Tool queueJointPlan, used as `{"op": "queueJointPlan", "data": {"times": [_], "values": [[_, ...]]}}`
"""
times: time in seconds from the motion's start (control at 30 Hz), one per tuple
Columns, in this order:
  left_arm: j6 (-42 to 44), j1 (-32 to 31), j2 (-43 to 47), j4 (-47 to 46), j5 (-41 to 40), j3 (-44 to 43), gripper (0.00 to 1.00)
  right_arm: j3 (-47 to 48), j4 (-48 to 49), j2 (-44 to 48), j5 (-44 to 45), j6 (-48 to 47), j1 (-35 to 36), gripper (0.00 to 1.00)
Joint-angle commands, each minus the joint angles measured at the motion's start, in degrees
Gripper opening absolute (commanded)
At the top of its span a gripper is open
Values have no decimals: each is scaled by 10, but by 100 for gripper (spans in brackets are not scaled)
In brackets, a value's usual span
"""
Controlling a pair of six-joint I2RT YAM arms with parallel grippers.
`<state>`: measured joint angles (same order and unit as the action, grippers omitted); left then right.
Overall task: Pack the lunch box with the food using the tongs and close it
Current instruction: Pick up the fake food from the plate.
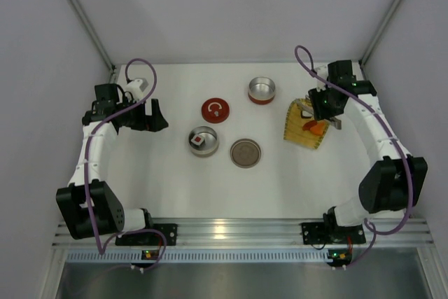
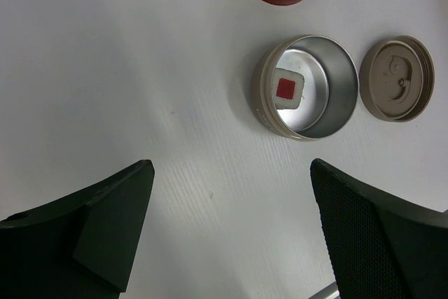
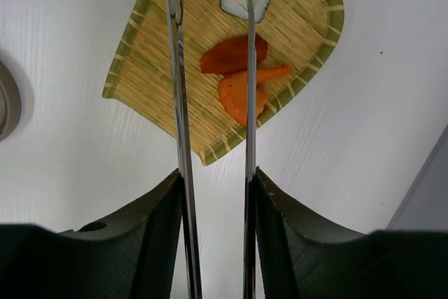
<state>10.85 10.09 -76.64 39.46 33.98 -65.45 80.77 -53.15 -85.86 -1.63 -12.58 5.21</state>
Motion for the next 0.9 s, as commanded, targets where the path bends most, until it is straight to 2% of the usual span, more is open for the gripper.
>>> {"op": "queueJointPlan", "data": {"times": [0.0, 0.2, 0.57, 0.87], "values": [[1, 3, 6, -12, 19, -9, 98, -5, 37, 0, 47, 53, -14, 41], [7, 3, 10, -13, 11, -1, 98, 1, 35, -33, 50, 76, -46, 42], [3, 3, 2, -20, 14, -1, 98, 15, 31, -57, -11, 91, -46, 47], [2, 3, 1, -24, 14, 3, 98, 24, 36, -55, -19, 100, -46, 48]]}}
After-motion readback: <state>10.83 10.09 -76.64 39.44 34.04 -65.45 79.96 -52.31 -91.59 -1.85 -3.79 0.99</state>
